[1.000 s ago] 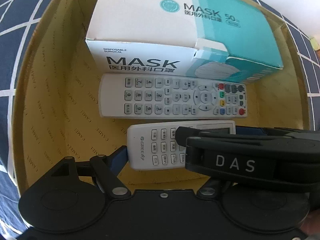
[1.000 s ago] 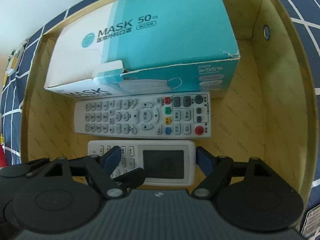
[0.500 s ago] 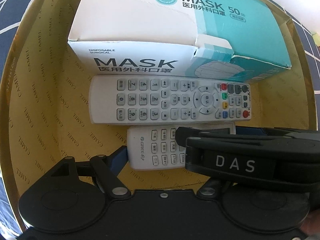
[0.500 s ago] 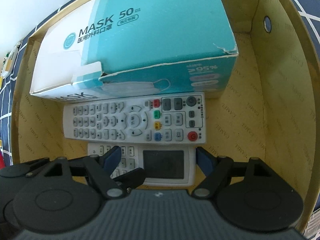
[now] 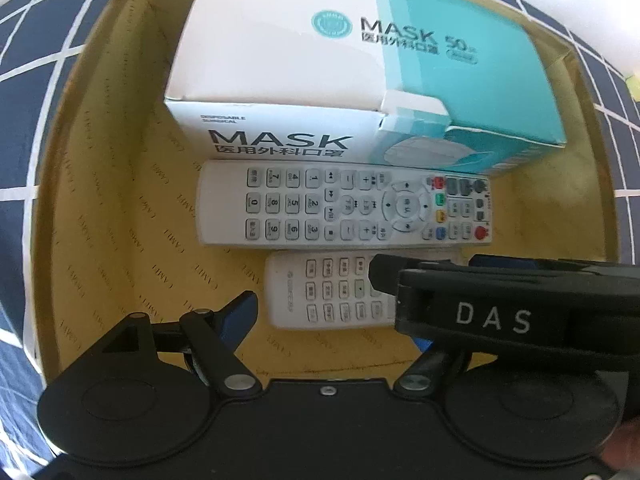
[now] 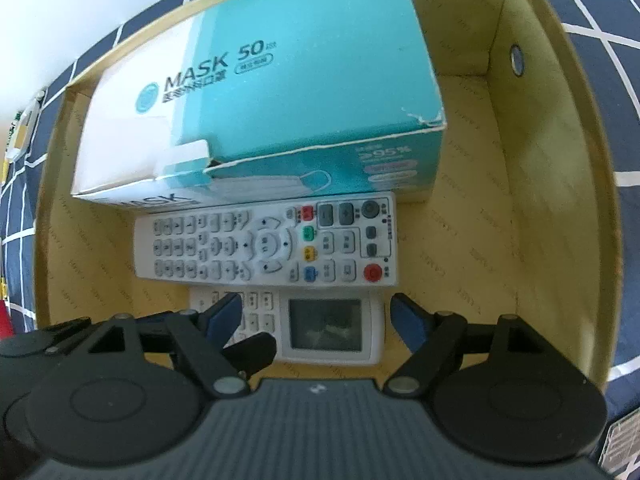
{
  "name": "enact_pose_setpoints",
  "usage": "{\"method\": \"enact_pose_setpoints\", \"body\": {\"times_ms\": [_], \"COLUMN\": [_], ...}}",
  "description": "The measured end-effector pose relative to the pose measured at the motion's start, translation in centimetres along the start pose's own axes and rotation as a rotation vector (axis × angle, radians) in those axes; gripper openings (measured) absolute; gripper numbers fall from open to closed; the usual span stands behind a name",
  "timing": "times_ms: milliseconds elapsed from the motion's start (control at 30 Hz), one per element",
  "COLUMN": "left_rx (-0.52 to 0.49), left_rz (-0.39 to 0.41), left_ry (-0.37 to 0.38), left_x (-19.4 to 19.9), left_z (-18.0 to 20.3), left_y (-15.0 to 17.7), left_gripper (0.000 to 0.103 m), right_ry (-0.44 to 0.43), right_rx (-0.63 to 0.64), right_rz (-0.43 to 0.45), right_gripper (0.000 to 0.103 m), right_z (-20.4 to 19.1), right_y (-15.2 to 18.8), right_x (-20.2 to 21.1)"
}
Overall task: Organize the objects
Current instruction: 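Lower the GREE remote into the box and open both grippers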
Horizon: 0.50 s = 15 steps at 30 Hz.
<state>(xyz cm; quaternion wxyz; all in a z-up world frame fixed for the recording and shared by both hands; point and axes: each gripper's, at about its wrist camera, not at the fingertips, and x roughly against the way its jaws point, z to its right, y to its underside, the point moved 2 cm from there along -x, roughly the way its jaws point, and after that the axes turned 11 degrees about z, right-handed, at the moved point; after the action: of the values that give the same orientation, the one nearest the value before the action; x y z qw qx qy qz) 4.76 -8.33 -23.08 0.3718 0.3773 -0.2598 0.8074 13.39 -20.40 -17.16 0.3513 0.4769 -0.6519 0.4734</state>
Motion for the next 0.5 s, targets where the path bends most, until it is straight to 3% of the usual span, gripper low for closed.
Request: {"method": "enact_pose_setpoints", "body": {"times_ms": [300,400,500], "left_rx": [0.012,0.005,0.011], "left_rz": [0.097,0.122,0.15], "left_ry": [0.01,0.007,0.006], "left_x": [6.3,6.3,7.1], "left_z": [-0.2,2.7,4.0], "left_y": [1.8,-0.4,-0.2], "left_gripper": [0.077,0.081,0.087], "right_ry": [-0.033,-0.042,-0.05], "right_rx": [0.03,0.039,0.037], "right_rz": [0.072,0.098,0.128], "right_gripper": [0.084,0.088,0.094], "right_z": [-0.5,-0.4,-0.6], "right_y": [0.5,0.5,0.7], "right_x": [5.0,6.8,8.9]}}
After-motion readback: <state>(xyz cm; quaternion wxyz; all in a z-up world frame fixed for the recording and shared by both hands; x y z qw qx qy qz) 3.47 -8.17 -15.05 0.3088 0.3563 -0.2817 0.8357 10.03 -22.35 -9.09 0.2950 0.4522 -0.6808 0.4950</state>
